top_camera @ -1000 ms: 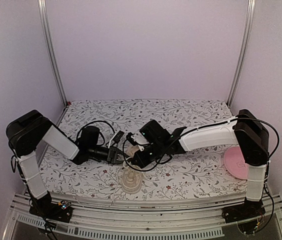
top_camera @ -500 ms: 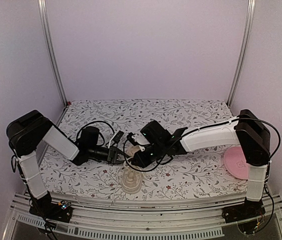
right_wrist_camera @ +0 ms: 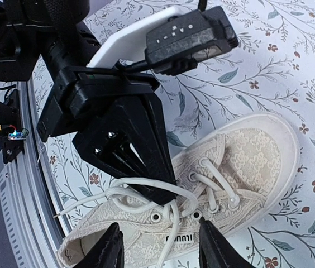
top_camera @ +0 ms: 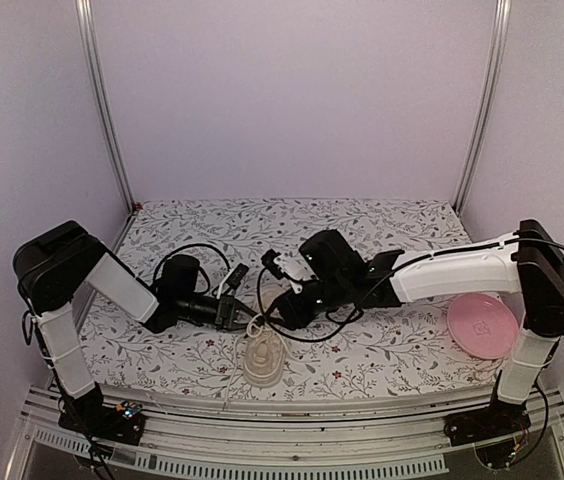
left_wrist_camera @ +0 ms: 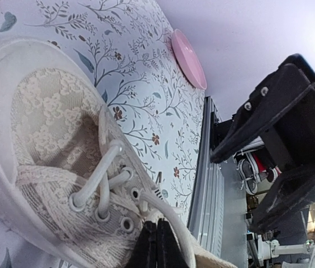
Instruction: Tie the shoes
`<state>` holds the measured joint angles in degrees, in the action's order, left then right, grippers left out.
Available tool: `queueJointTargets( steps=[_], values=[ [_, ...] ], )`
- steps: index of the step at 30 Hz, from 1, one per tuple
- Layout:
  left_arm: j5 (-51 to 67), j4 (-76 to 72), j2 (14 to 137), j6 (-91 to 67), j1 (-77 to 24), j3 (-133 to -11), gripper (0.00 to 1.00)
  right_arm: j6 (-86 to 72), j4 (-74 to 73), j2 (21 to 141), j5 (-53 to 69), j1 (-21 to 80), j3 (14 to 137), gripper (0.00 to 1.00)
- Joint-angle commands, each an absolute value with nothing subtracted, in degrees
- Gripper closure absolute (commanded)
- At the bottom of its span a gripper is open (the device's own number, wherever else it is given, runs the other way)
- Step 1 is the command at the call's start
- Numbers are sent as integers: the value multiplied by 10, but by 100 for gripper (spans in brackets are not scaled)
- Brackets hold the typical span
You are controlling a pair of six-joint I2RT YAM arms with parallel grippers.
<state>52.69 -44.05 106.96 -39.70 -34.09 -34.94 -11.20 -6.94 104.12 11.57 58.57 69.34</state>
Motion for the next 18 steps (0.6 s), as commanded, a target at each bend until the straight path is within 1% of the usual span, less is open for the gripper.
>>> queueJointTargets(
  steps=[1,7,12,18],
  values=[
    [524,-454,1066,-400,-347,-341,100,-90,-41,1043,93,607,709,53],
    [522,-454,1064,-400,-347,-340,100,-68,-72,1091,40,633,769,51],
    [521,-454,1063,-401,-347,-339,100,-50,-76,1111,15,650,782,50],
    [522,-454,1063,-402,-347,-339,100,-36,-80,1131,-5,660,795,51]
  ],
)
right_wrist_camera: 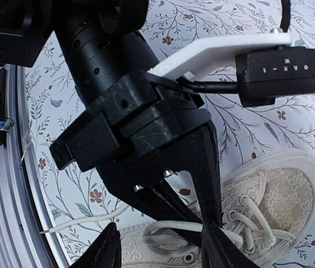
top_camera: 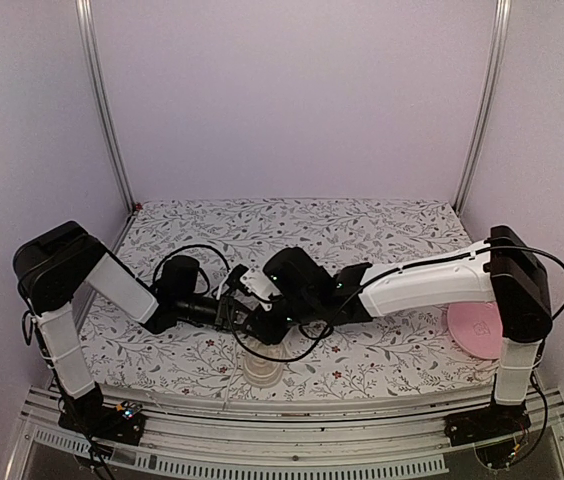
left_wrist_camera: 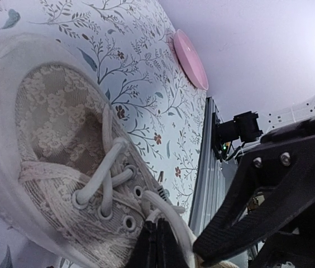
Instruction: Tie the shoes
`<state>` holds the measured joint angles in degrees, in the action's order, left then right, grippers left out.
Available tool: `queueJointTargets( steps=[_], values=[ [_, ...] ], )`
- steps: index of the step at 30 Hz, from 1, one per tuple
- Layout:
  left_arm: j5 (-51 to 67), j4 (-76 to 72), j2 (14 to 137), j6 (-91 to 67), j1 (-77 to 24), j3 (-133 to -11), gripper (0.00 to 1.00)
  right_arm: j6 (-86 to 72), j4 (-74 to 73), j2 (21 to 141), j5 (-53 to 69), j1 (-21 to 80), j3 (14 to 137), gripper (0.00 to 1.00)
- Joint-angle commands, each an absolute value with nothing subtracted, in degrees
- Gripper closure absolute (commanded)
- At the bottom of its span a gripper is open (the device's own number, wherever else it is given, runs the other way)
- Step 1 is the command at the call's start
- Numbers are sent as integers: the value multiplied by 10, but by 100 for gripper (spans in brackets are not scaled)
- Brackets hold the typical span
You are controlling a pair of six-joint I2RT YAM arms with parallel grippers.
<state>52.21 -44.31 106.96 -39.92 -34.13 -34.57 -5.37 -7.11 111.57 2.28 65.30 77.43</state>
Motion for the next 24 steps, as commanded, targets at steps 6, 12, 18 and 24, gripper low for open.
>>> queueJointTargets(
  steps=[6,12,18,24],
  values=[
    [521,-454,1061,-402,-347,-339,100,-31,-85,1141,-19,663,799,63],
    [521,-454,1060,-403,-347,-339,100,-29,-80,1140,-20,665,798,79],
    [521,-454,1061,-403,-347,-338,100,-25,-77,1141,-13,667,794,90],
    [509,-456,1054,-402,-347,-333,100,-37,-64,1121,-28,667,776,98]
  ],
)
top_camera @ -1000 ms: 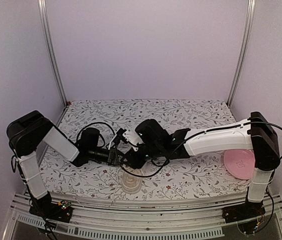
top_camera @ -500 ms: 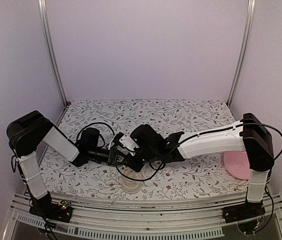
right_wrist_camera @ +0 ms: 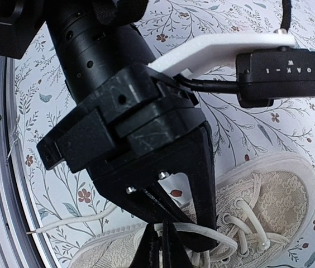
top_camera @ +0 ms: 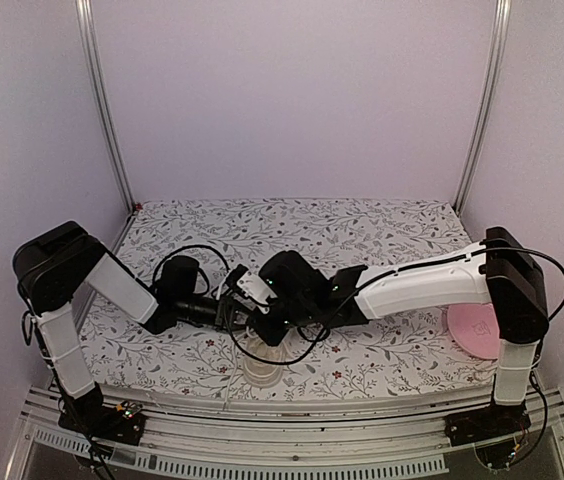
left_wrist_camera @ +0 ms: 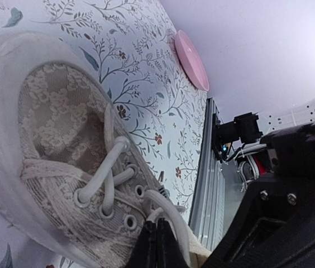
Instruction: Tie the shoes
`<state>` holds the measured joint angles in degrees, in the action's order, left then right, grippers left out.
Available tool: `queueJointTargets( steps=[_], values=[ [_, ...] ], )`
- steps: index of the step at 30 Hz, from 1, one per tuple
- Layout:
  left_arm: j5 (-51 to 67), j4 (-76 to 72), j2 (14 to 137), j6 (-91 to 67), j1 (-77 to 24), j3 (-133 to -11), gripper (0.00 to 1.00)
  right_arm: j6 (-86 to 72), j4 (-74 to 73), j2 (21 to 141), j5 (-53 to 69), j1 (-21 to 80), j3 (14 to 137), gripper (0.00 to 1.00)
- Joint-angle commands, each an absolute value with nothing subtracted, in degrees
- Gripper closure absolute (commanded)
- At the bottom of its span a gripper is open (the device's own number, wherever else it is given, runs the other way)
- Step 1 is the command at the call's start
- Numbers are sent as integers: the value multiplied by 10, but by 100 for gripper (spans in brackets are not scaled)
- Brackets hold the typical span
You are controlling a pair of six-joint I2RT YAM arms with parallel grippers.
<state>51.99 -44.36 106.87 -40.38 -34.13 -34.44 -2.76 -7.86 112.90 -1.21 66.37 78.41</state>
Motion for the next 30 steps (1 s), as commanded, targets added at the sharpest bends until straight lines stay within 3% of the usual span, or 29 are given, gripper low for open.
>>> queueJointTargets(
  steps=[1,11,30],
  values=[
    [502,-455,1051,-402,-346,-330,100,-42,-63,1111,-39,668,772,98],
    [419,-441,983,-398,-336,-281,100,-138,-59,1044,-83,630,684,98],
    [241,-322,880,-401,-298,-193,100,-246,21,979,10,507,521,98]
  ],
)
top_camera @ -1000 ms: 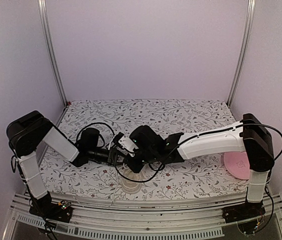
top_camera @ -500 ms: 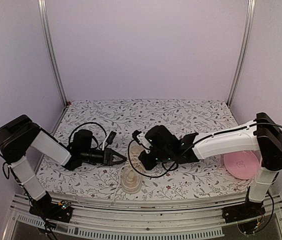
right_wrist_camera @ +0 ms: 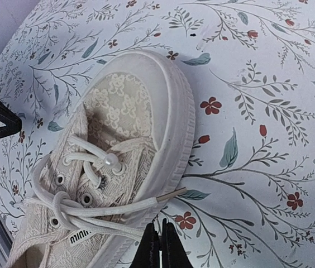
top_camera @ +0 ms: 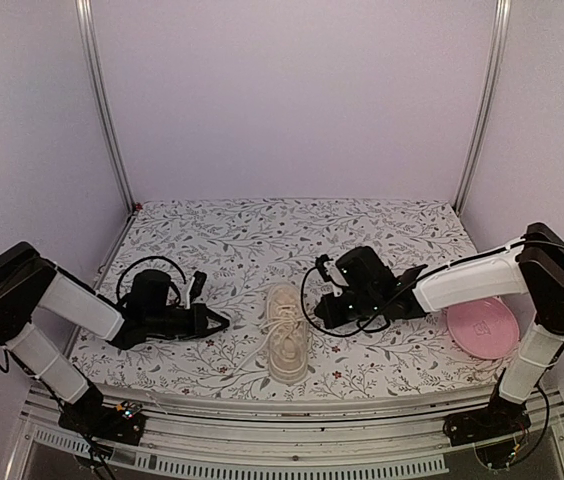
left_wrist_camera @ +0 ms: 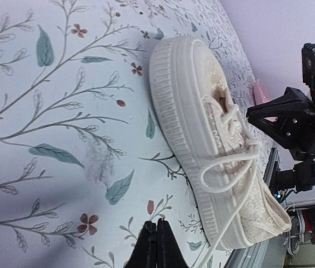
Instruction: Tie the shoes
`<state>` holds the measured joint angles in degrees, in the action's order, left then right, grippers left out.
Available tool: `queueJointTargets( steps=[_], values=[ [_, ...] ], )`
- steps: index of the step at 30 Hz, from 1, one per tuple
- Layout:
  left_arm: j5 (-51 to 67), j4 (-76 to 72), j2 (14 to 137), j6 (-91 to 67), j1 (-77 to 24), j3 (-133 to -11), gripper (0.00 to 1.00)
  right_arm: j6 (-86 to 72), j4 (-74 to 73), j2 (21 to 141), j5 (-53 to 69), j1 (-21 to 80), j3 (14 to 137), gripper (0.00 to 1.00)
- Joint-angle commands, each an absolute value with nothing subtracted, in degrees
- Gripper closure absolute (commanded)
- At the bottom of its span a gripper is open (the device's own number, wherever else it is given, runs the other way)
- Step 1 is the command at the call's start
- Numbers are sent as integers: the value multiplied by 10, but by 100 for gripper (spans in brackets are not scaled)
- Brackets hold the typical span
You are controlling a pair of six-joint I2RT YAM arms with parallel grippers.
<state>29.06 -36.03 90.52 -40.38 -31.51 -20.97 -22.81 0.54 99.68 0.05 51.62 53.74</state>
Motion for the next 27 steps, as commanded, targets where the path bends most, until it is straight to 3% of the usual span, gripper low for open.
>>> queueJointTargets(
  steps=[1,7,9,10,12,14,16,20,27],
  values=[
    [242,-322,877,-400,-295,-190,100,-247,23,978,11,506,519,98],
    [298,-339,871,-362,-292,-202,100,-251,38,972,33,505,508,98],
    [332,-340,872,-340,-298,-221,84,-251,42,966,43,505,505,98],
    [342,-335,873,-330,-304,-231,68,-251,43,962,50,505,505,96],
    [340,-319,873,-309,-330,-259,50,-251,43,954,59,504,502,79],
    [322,-290,874,-280,-361,-290,41,-258,46,940,58,501,491,63],
    [299,-266,877,-252,-384,-319,36,-268,51,924,59,492,475,54],
    [275,-245,881,-201,-411,-364,33,-295,90,903,100,456,439,38],
    [288,-189,948,-111,-442,-455,39,-355,160,949,176,412,444,31]
  ],
)
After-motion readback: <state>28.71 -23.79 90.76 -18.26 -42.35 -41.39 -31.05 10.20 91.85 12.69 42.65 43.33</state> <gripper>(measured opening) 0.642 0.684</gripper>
